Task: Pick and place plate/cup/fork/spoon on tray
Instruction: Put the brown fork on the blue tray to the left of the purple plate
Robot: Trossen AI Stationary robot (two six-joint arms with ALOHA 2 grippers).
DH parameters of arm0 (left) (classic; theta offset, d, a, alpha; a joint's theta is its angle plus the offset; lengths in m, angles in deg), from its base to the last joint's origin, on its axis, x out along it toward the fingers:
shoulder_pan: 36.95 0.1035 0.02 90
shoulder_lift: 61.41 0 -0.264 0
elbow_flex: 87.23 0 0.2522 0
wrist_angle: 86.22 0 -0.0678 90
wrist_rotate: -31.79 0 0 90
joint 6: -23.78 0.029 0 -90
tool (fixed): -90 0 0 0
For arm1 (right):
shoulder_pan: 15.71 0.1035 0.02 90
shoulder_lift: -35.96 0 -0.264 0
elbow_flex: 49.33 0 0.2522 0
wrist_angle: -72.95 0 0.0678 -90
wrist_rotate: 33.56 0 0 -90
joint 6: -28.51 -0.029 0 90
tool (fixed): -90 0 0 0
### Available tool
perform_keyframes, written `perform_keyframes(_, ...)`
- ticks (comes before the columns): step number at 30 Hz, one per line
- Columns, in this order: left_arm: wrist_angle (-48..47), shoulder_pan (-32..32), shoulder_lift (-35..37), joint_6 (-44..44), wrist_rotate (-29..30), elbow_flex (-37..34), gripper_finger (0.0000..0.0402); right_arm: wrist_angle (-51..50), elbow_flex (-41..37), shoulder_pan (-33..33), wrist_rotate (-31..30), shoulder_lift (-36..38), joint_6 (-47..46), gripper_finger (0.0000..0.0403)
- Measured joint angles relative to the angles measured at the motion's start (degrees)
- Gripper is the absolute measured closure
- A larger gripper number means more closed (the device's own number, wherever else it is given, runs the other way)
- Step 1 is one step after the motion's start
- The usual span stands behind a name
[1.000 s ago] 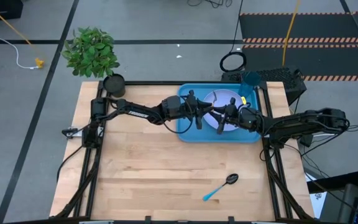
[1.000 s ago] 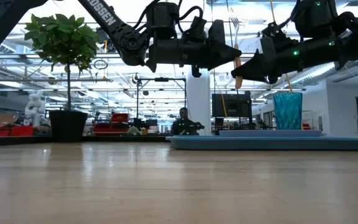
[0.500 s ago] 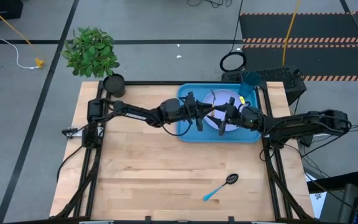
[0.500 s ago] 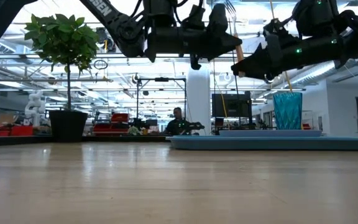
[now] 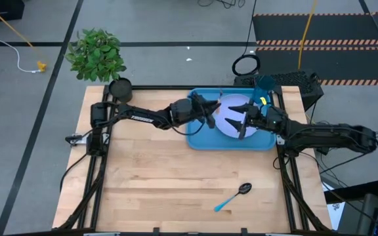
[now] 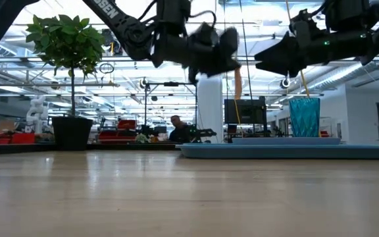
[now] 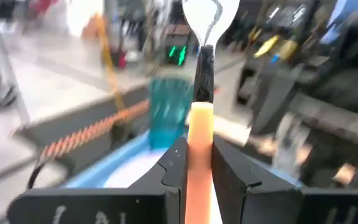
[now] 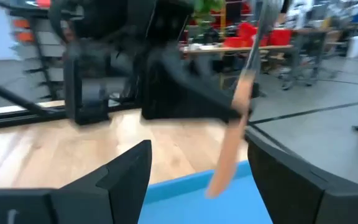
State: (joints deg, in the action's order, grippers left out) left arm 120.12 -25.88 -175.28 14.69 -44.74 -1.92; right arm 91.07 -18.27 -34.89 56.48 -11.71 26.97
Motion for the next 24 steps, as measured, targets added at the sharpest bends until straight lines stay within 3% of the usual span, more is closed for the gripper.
perform_keyframes(10,-24.97,-1.91,-0.13,-24.65,12.02,-0.04,0.035,-4.49,0.0,0.0,-10.28,5.04,4.93,0.0143)
perform_keyframes(19,-28.71,-4.09,-0.13,-37.46,12.61,0.31,0.035,-2.71,0.0,0.04,-10.39,5.04,5.39,0.0143)
perform_keyframes(24,-39.06,-4.02,-0.13,-40.01,12.74,7.89,0.035,0.3,0.0,1.01,-8.92,5.04,2.31,0.0143)
